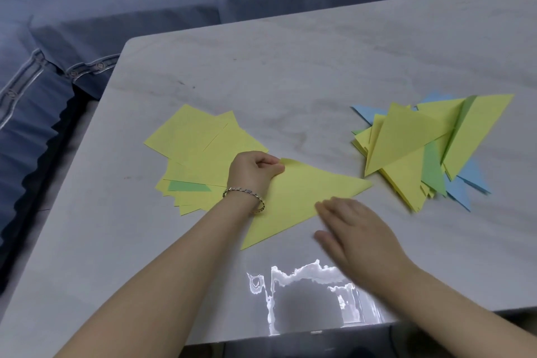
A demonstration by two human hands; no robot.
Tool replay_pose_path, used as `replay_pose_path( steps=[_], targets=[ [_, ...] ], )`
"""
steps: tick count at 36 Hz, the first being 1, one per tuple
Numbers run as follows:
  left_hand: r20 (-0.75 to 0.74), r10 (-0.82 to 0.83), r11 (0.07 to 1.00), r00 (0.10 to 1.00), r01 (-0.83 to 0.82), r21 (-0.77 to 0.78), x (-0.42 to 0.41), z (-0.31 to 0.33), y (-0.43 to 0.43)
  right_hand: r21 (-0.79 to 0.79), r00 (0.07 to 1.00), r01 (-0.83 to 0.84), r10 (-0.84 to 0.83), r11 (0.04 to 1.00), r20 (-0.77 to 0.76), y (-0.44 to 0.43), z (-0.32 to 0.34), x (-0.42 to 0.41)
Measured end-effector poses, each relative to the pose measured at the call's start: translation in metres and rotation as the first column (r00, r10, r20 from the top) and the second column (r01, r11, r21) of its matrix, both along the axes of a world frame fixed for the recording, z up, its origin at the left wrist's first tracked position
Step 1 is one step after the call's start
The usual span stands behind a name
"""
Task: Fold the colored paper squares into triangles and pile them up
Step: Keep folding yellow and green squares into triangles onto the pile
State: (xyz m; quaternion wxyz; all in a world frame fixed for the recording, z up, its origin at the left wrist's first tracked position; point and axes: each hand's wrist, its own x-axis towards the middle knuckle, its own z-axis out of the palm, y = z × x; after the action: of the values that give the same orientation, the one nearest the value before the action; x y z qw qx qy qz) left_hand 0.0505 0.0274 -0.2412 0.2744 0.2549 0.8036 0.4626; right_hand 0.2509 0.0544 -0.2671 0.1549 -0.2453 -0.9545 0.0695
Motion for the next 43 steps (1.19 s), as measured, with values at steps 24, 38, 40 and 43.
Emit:
replay_pose_path(
  steps=[24, 38, 40, 43],
  targets=[
    [0.137, 0.268, 0.920, 0.954, -0.296, 0.258, 0.021, 0.038, -0.050, -0.782, 0.960, -0.011, -0.213, 0.623, -0.183, -0.024, 0.059, 0.010],
    [-0.428, -0.130, 0.991, 0.894, 0.104, -0.083, 0.013, 0.017, -0.048, -0.487, 0.757, 0.415, -0.589, 0.769, -0.284, 0.071, 0.058, 0.019],
    [-0.550, -0.182, 0.975, 0.815, 0.076, -0.211, -0.005, 0.010, -0.051, -0.394, 0.776, 0.539, -0.621, 0.745, -0.112, 0.081, 0.049, 0.023],
    [-0.567, -0.263, 0.913, 0.781, 0.012, -0.407, -0.026, 0.001, -0.055, -0.146, 0.849, 0.508, -0.522, 0.849, -0.079, 0.083, 0.033, 0.021]
  ],
)
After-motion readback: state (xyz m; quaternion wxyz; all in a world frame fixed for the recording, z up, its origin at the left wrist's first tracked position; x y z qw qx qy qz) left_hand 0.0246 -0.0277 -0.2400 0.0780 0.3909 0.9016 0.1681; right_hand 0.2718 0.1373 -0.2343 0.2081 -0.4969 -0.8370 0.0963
